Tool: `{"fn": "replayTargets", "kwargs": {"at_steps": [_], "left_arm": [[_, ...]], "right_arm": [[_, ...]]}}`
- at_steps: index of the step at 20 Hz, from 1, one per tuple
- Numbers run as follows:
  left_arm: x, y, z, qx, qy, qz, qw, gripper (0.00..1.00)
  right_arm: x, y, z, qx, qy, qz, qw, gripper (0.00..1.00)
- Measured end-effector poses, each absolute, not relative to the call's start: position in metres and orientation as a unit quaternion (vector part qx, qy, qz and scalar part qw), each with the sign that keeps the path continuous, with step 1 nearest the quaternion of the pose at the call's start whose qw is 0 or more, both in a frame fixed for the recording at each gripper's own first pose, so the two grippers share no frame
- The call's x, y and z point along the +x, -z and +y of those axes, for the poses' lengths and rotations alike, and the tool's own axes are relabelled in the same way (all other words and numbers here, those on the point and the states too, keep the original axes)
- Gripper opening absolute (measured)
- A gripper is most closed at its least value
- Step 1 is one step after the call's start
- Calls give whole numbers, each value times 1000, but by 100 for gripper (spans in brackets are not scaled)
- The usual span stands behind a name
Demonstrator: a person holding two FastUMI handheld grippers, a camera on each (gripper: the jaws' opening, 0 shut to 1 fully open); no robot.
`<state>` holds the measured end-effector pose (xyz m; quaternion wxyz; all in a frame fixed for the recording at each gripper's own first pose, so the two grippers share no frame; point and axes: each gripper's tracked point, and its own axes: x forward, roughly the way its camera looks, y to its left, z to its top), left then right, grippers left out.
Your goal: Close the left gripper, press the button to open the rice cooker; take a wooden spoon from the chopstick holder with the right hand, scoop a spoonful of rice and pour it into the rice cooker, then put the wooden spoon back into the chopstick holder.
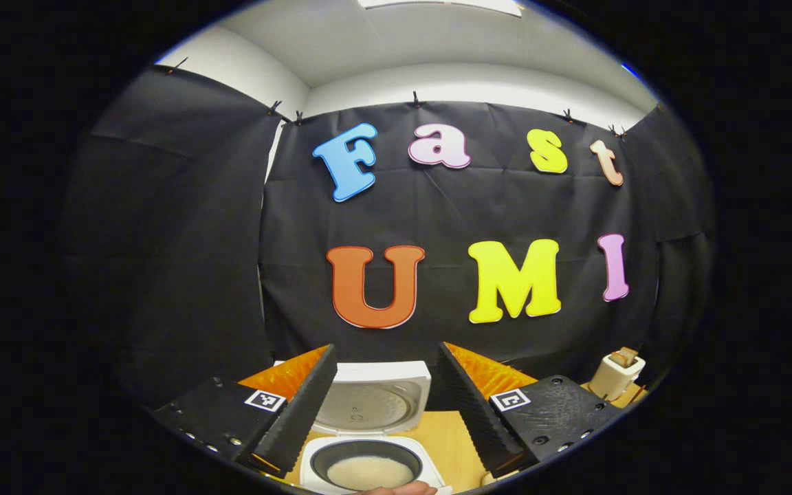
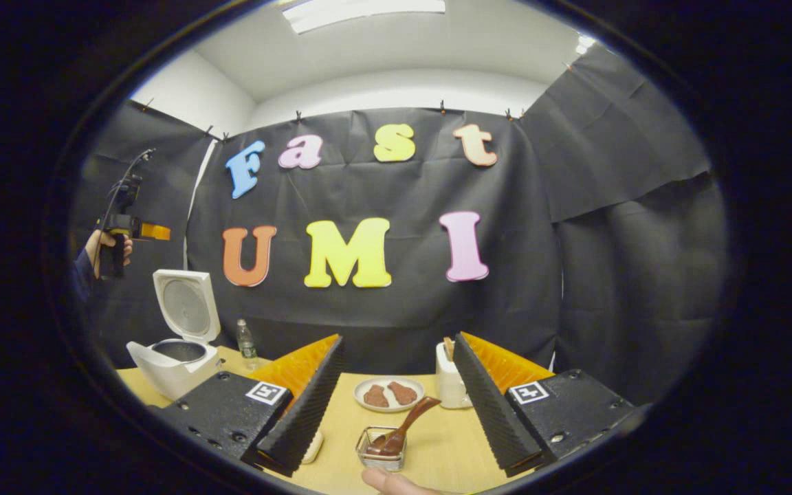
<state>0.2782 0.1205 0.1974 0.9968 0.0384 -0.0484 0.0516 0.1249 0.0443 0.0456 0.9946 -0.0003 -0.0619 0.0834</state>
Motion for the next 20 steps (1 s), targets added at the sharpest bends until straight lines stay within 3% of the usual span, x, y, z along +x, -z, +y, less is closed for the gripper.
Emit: {"fn": "replayTargets", "kwargs": {"at_steps": [5,8,15,20], "left_arm": [[326,-189,142,18,-36,-39,998,93],[362,-186,168,28,-59,-48,997,93],[425,-143,184,20,-60,10,998,94],[428,-113,186,-12,-63,62,996,95]], "right_arm": [[119,-61,63,-16,-73,-82,994,100],[113,-55,73,-18,-74,-75,994,100],[94,-40,69,-6,-44,-62,997,100],[54,-35,49,-25,-13,-47,998,100]]}}
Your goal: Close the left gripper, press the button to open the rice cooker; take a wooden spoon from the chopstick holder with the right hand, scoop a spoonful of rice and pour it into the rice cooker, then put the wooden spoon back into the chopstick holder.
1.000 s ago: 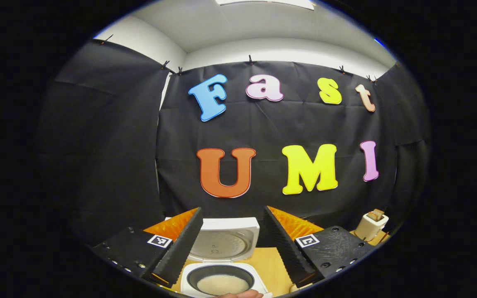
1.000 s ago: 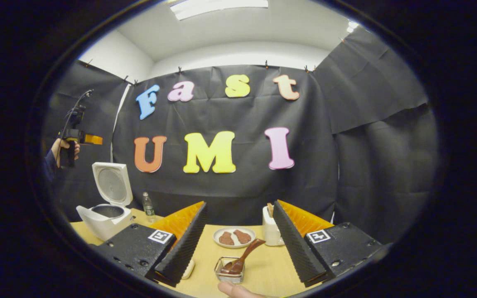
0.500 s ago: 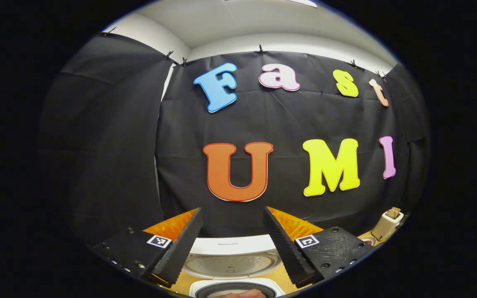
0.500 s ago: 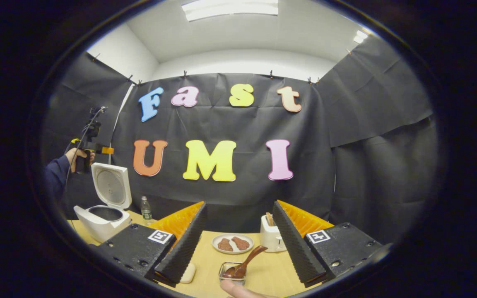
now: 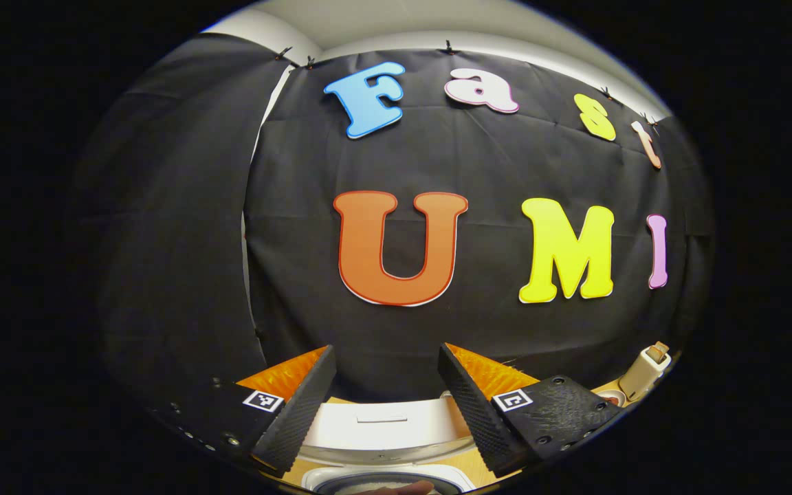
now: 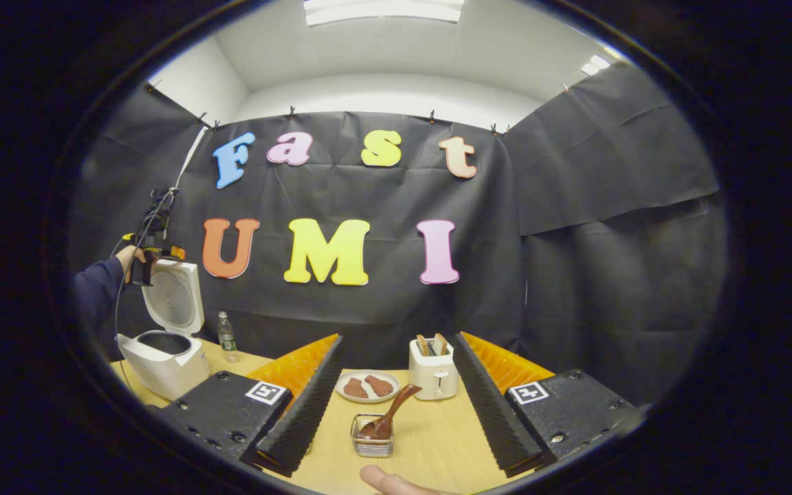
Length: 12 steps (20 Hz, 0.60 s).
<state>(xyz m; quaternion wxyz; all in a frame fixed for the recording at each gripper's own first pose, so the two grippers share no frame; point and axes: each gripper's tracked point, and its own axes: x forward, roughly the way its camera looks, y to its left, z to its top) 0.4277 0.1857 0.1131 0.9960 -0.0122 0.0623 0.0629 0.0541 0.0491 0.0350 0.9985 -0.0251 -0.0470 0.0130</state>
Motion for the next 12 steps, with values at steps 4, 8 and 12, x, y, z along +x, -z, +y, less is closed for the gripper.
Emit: {"fn": "replayTargets", "kwargs": {"at_steps": [4,8,12], "left_arm": [[404,-106,187,4,-91,82,992,90],[367,-95,178,6,-92,95,991,91],[325,-73,170,6,-94,109,990,91]], "right_arm": [[21,-40,28,-29,9,-55,998,100],[-13,-36,24,-10,-2,-65,998,100],[-36,-28,25,9,-29,-69,997,100]]}}
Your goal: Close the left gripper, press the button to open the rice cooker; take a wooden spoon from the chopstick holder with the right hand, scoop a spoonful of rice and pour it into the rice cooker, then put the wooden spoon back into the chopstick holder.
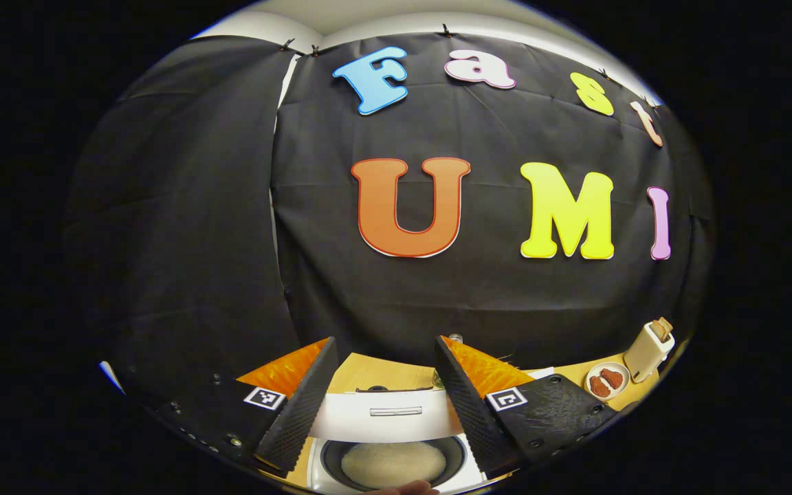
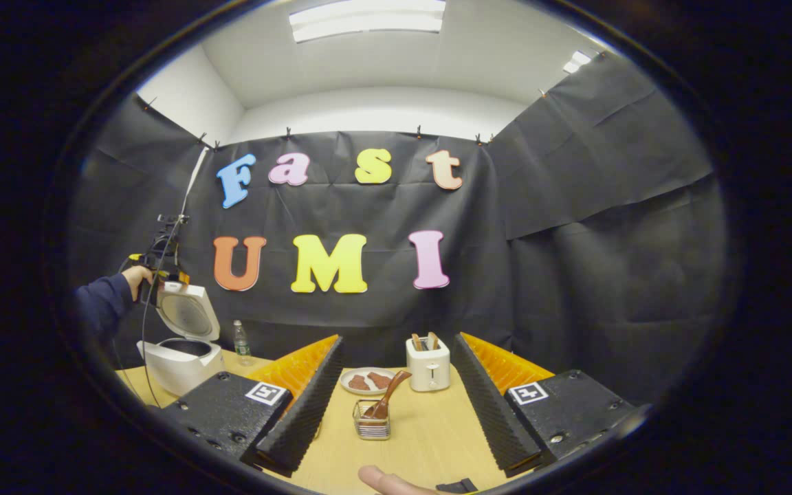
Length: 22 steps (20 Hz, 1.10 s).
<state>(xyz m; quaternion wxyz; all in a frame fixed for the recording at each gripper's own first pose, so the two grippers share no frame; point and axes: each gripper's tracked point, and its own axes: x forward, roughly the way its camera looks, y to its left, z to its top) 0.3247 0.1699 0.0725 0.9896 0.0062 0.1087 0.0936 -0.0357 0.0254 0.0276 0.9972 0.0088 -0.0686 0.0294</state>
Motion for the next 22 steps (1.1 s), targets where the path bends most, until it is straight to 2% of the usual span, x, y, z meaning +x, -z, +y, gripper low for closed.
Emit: {"fn": "replayTargets", "kwargs": {"at_steps": [3,5,13,19,22], "left_arm": [[290,-28,164,-11,-98,167,981,95],[269,7,164,-16,-105,210,972,95],[234,44,152,-12,-101,238,966,98],[216,81,143,-12,-94,301,949,97],[210,85,139,-8,-88,310,947,97]], "right_arm": [[-49,-17,25,18,-43,-61,997,100],[-58,-8,27,9,-53,-57,997,100],[-94,-12,8,2,-54,-71,996,100],[-116,-28,6,-6,-55,-94,994,100],[-129,-30,12,1,-70,-96,993,100]]}}
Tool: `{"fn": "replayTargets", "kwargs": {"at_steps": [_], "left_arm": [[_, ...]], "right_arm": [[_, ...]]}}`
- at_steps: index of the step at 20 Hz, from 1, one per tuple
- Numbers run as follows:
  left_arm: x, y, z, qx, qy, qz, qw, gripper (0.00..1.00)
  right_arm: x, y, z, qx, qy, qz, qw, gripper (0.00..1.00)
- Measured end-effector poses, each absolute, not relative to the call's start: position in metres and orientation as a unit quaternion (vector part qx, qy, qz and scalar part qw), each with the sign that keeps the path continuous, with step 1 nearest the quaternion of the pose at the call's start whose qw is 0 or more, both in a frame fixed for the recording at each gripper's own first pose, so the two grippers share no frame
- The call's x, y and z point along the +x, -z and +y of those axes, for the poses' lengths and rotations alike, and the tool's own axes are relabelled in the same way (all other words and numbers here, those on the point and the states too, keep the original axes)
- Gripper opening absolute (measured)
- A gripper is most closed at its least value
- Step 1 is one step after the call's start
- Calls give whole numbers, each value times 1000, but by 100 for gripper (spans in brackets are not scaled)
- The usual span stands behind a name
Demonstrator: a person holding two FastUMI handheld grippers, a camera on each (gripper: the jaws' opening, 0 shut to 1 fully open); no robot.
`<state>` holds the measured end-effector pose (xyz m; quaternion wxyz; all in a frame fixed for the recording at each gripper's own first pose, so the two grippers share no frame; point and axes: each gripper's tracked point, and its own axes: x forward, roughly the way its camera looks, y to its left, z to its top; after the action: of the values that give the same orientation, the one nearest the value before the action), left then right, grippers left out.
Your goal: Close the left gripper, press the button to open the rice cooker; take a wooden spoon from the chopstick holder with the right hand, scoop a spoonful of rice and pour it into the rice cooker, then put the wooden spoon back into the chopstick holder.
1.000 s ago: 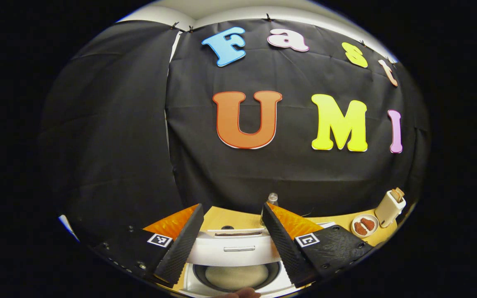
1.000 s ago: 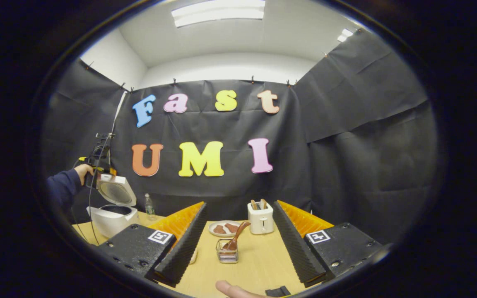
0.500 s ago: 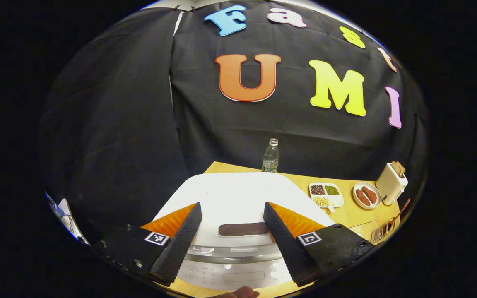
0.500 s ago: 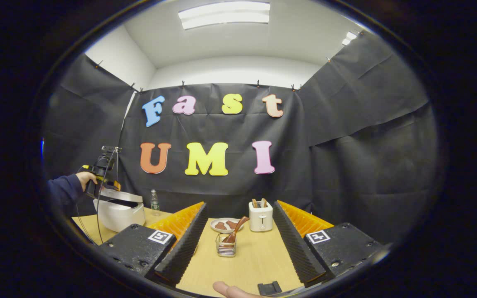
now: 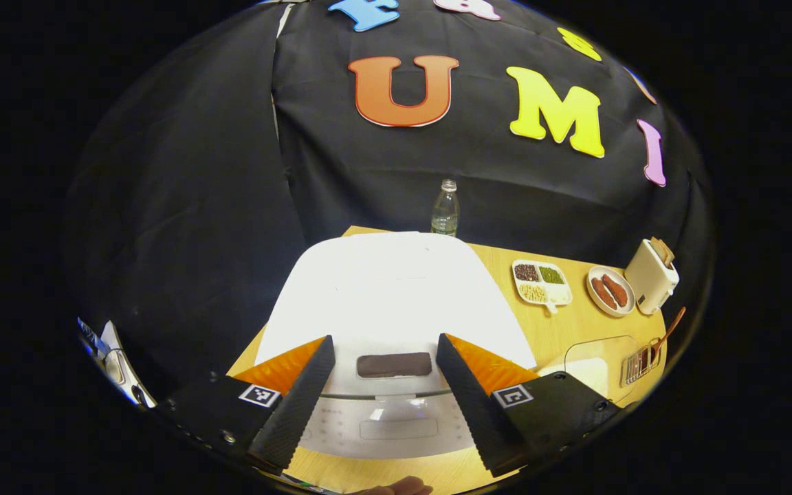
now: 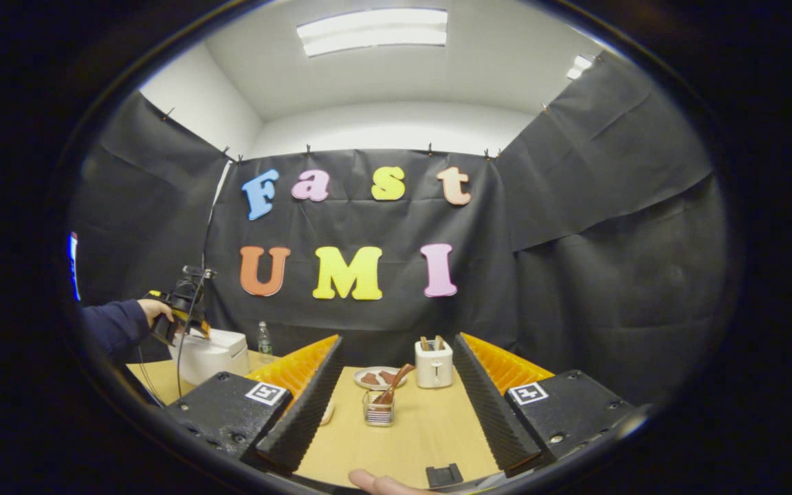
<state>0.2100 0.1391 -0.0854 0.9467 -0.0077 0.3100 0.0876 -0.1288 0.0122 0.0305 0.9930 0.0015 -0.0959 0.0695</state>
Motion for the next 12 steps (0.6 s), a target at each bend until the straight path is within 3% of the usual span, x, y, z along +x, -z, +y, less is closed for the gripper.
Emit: {"fn": "replayTargets", "kwargs": {"at_steps": [12], "left_arm": [[202,82,141,-9,-82,315,945,97]], "right_arm": [[-134,-22,12,8,-76,-86,993,100]]}}
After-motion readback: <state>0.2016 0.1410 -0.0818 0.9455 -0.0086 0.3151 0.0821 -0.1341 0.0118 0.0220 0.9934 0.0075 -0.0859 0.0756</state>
